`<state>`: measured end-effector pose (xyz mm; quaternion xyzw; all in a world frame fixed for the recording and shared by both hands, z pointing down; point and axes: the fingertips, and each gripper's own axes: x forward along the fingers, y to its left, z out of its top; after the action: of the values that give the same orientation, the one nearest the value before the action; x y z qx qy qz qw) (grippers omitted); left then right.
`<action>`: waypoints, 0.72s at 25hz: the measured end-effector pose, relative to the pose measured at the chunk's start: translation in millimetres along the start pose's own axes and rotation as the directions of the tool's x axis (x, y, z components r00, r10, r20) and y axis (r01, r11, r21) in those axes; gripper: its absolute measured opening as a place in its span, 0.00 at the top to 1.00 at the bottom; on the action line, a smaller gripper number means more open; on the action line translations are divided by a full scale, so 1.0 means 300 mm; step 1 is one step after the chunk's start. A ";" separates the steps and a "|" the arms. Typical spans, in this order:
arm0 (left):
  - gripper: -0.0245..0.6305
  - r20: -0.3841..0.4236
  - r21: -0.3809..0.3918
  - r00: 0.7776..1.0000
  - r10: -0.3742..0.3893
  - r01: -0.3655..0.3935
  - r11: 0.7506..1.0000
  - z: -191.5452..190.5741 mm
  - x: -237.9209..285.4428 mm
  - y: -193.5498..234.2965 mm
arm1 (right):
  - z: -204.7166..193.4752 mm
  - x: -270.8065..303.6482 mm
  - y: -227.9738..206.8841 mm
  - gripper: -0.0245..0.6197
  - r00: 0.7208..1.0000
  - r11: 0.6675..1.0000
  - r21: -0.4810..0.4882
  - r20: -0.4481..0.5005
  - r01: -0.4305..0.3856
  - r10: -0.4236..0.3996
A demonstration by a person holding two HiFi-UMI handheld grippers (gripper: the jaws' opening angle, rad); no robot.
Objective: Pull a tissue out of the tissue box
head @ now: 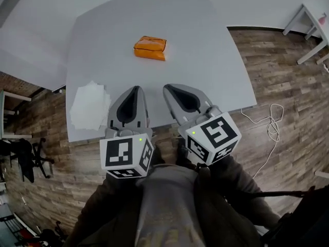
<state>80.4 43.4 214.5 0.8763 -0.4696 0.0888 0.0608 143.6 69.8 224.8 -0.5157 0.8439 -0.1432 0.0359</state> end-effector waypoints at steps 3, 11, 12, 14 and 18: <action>0.96 0.008 -0.011 1.000 0.013 -0.013 1.000 0.004 0.012 0.031 | 0.009 0.030 0.010 0.96 1.000 1.000 -0.004 0.003 -0.015 0.015; 0.96 -0.011 -0.040 0.999 0.037 -0.037 0.999 -0.007 -0.038 0.128 | 0.028 0.100 0.110 0.96 0.997 0.997 -0.016 -0.016 -0.072 0.072; 0.96 -0.005 -0.042 0.999 0.034 -0.034 0.999 -0.002 -0.044 0.138 | 0.032 0.110 0.122 0.96 0.997 0.997 -0.021 -0.017 -0.076 0.076; 0.96 0.006 -0.045 1.000 0.024 -0.023 0.999 0.014 -0.056 0.153 | 0.040 0.125 0.145 0.96 0.996 0.996 -0.040 -0.022 -0.083 0.082; 0.96 0.032 -0.049 0.999 0.005 -0.004 0.999 0.029 -0.087 0.180 | 0.045 0.141 0.179 0.96 0.997 0.995 -0.073 -0.038 -0.073 0.071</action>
<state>22.2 33.2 201.7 0.8748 -0.4746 0.0632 0.0743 80.5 52.7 200.5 -0.4834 0.8672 -0.1194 0.0067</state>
